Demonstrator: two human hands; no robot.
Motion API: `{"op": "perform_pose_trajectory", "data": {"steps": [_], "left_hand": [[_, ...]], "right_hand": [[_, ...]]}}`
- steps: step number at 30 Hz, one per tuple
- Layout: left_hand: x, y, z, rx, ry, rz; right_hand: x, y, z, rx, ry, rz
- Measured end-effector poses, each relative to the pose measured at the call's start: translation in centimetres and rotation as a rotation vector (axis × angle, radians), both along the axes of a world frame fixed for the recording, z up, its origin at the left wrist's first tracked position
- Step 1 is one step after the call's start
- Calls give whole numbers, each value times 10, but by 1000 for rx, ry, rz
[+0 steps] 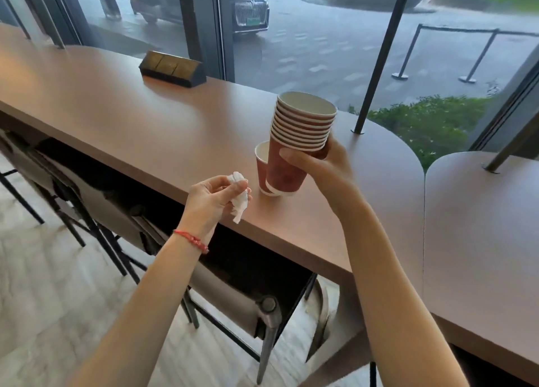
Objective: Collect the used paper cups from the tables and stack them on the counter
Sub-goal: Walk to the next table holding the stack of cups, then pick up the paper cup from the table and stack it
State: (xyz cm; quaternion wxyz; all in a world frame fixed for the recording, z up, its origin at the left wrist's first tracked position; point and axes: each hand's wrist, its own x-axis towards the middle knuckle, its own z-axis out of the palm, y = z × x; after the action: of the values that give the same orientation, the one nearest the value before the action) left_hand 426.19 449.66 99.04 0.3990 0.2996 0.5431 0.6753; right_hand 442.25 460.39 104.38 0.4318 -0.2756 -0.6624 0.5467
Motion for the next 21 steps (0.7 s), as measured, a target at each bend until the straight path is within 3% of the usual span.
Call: {"op": "perform_pose_trajectory", "data": {"steps": [8, 21], "left_hand": [[-12, 19, -1, 10, -45, 25], [-15, 33, -12, 2, -107, 43]], "right_hand": [[-28, 36, 25, 60, 29, -49], [-51, 55, -3, 86, -87, -109]]}}
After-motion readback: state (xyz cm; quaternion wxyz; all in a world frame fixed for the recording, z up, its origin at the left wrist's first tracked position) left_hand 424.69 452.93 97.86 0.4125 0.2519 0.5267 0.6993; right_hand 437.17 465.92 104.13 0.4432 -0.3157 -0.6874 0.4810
